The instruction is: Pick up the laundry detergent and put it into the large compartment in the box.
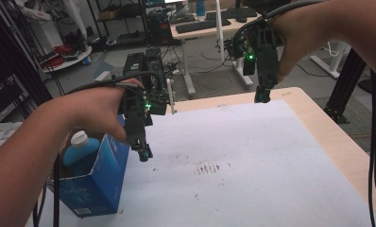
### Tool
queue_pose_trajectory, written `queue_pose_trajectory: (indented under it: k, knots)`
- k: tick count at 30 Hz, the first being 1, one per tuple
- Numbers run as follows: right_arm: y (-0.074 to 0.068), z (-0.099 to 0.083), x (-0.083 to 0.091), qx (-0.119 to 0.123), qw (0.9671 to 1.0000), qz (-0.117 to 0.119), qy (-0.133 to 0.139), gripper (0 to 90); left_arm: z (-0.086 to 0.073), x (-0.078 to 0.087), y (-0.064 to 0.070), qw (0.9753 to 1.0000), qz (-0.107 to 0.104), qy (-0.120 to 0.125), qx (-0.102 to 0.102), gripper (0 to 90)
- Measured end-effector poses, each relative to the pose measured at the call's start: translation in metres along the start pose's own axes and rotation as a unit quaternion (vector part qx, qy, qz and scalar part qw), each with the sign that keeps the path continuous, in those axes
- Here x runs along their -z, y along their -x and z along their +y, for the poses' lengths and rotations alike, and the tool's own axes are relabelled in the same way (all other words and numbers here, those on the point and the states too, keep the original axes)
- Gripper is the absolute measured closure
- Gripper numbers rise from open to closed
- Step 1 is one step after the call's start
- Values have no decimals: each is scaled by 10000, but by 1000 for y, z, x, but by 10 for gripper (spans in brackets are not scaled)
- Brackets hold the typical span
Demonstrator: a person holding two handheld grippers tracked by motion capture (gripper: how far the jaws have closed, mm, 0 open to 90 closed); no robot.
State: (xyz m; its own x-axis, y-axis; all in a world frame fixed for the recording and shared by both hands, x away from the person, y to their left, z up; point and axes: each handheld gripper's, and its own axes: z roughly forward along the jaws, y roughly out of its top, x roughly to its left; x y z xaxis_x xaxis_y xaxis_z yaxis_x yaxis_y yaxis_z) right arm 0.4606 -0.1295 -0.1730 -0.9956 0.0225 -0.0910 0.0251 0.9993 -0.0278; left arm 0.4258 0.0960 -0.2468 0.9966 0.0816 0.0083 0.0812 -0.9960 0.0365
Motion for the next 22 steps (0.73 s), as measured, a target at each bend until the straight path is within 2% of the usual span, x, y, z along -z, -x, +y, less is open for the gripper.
queue_pose_trajectory:
  k: [9, 22]
  knots:
    - [0, 0, 1, 7, 10000, 28, 27, 33, -4, 4, 0, 9999, 98, 47, 40, 16]
    - [0, -1, -1, -14, 10000, 44, 58, 33, -6, 5, -1, 9999, 92, 58, 70, 16]
